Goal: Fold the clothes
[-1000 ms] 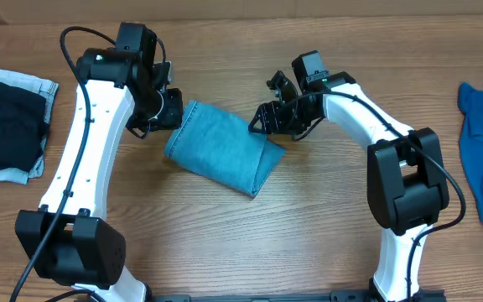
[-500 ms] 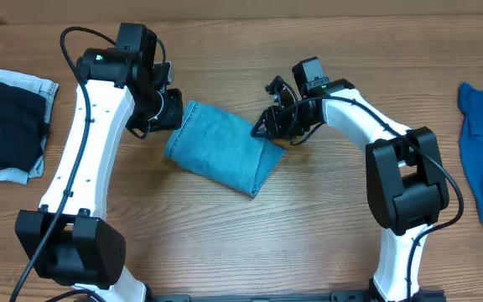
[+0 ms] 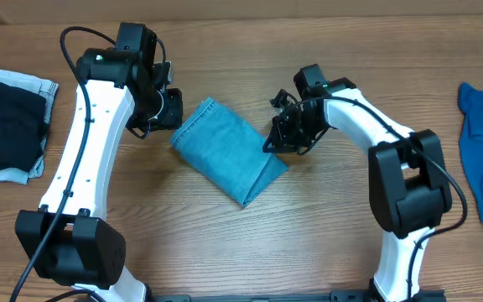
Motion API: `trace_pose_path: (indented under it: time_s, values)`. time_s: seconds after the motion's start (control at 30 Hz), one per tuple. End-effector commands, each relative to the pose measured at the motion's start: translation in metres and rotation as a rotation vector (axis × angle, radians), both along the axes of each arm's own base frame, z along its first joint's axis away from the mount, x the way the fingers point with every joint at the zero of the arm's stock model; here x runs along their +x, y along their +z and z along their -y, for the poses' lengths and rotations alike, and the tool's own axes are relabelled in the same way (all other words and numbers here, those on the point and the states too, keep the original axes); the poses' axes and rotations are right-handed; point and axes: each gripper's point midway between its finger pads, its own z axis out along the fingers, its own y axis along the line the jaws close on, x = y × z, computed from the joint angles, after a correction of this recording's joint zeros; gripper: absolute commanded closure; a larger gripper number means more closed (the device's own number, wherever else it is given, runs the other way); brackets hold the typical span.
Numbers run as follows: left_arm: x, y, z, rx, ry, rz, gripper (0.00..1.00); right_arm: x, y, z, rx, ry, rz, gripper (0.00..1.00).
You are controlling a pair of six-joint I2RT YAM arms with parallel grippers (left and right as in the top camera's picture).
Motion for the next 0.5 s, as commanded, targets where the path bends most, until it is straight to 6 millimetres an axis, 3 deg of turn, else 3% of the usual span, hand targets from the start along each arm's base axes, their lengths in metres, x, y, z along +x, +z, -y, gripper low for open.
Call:
trace_pose_path:
  time_s: [0.0, 0.1, 0.17, 0.47]
  values:
    - [0.005, 0.011, 0.005, -0.017, 0.0, 0.044, 0.68, -0.001, 0.046, 0.005, -0.006, 0.003, 0.107, 0.96]
    - [0.008, 0.012, 0.006, -0.019, 0.0, 0.057, 0.67, -0.013, 0.064, 0.009, -0.008, 0.002, 0.098, 0.96]
    - [0.008, 0.012, 0.006, -0.019, 0.0, 0.06, 0.67, -0.021, 0.065, 0.012, -0.019, 0.003, 0.066, 0.96]
    - [0.008, 0.012, 0.007, -0.019, -0.005, 0.06, 0.66, -0.049, 0.026, 0.037, -0.194, -0.028, -0.045, 0.96]
